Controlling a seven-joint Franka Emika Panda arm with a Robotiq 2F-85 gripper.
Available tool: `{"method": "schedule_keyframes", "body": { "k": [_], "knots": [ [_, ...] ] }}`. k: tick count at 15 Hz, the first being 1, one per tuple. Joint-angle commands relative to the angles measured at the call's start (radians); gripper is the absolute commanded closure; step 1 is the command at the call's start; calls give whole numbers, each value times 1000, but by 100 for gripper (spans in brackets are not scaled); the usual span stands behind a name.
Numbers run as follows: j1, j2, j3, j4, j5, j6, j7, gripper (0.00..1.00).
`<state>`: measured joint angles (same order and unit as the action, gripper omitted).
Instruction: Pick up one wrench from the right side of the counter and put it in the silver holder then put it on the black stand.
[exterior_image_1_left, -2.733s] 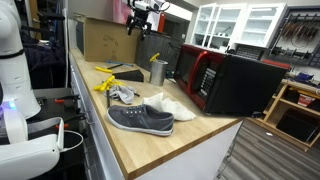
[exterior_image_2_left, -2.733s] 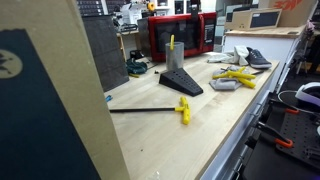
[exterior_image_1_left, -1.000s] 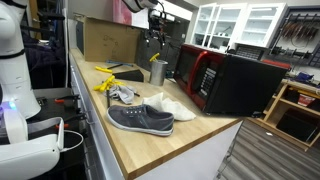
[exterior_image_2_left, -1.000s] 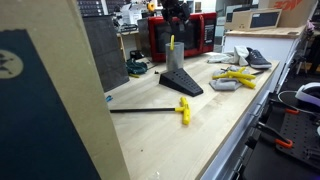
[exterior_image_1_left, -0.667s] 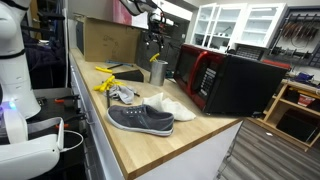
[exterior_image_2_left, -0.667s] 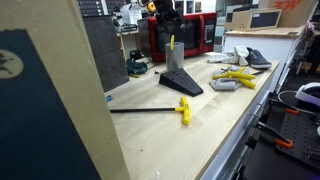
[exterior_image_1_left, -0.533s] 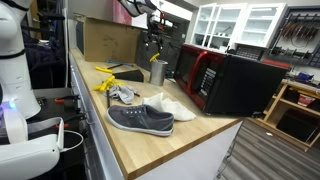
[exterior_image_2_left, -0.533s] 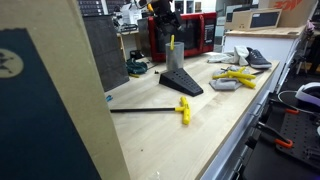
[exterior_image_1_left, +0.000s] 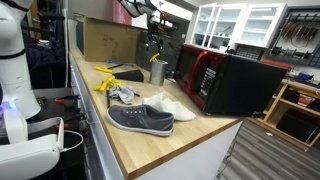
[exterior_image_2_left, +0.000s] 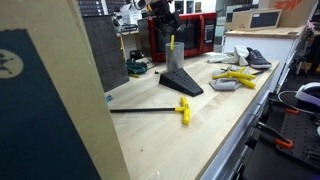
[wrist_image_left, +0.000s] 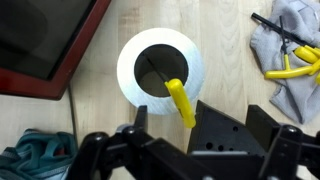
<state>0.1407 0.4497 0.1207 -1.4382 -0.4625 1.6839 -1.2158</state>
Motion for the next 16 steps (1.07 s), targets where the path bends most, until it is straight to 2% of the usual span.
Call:
{"method": "schedule_keyframes", "body": {
  "k": [1, 11, 16],
  "knots": [
    [14, 19, 0, 18, -17, 0, -16, 0],
    [70, 68, -3, 55, -91, -63, -70, 0],
    [67, 63, -1, 34, -134, -94, -91, 0]
  ]
}}
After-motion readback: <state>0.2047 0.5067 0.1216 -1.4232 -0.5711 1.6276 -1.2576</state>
